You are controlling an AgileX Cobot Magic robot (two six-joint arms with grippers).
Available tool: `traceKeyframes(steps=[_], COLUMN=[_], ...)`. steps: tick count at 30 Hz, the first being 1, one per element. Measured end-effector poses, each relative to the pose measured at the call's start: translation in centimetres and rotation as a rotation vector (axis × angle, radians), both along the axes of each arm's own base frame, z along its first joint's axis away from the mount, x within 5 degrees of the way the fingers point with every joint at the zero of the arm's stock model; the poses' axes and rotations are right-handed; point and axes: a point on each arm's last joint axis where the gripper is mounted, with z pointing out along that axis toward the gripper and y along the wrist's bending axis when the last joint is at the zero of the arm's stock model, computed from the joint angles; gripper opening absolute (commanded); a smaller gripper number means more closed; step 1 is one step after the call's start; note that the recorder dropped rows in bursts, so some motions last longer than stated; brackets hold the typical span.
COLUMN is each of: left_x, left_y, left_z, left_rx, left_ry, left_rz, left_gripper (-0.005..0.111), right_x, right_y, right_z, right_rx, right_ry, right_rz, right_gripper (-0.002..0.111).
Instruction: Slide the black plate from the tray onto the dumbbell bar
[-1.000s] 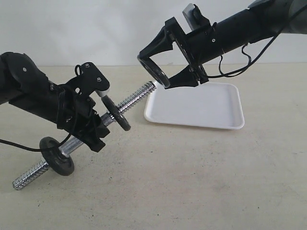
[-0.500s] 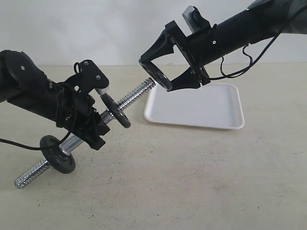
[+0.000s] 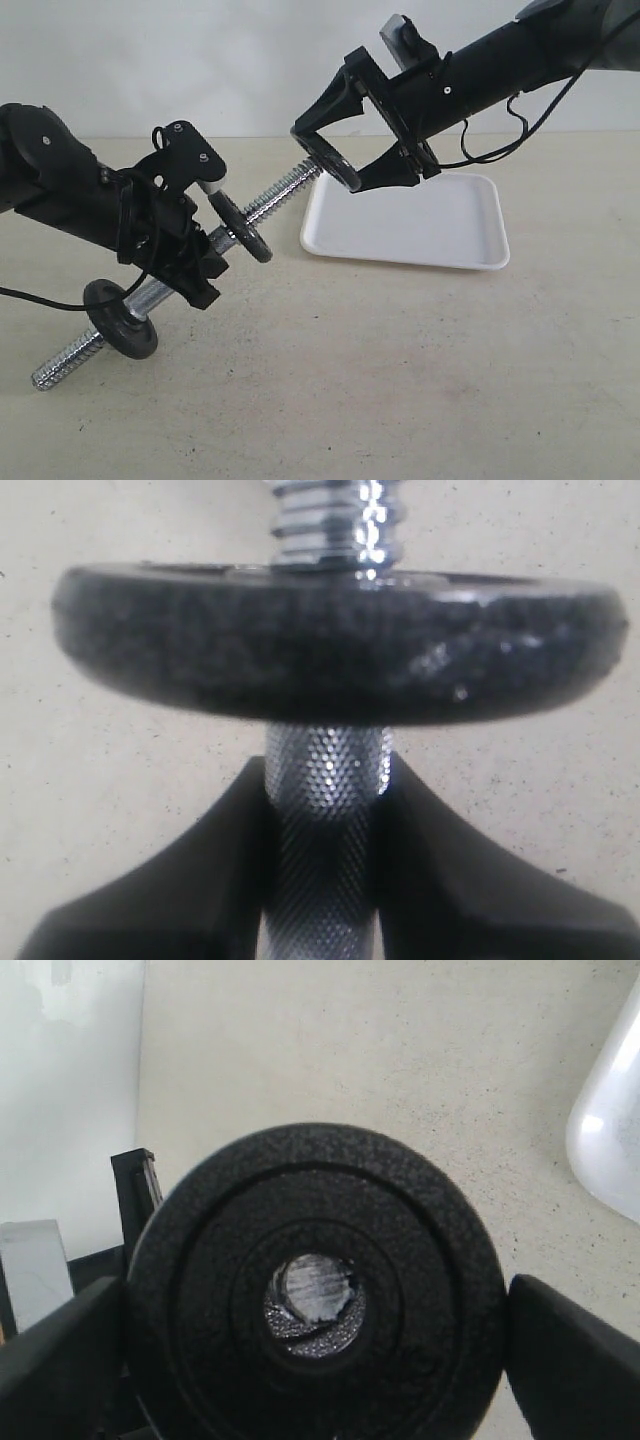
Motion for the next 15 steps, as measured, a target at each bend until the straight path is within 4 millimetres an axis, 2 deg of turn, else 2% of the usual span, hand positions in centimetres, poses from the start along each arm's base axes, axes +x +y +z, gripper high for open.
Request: traceKeyframes(steps=[15], left_x=[0.02], left_y=[0.00], left_z=[0.01], left_rx=[0.000], left_ry=[-0.002], left_rz=[0.001], left_gripper=[0.004], right_x=[-0.27], right_y=[0.97], right_z=[-0.03], right_rx=[-0.003], right_ry=[-0.007], right_rz=[0.012], right_gripper=[0.000])
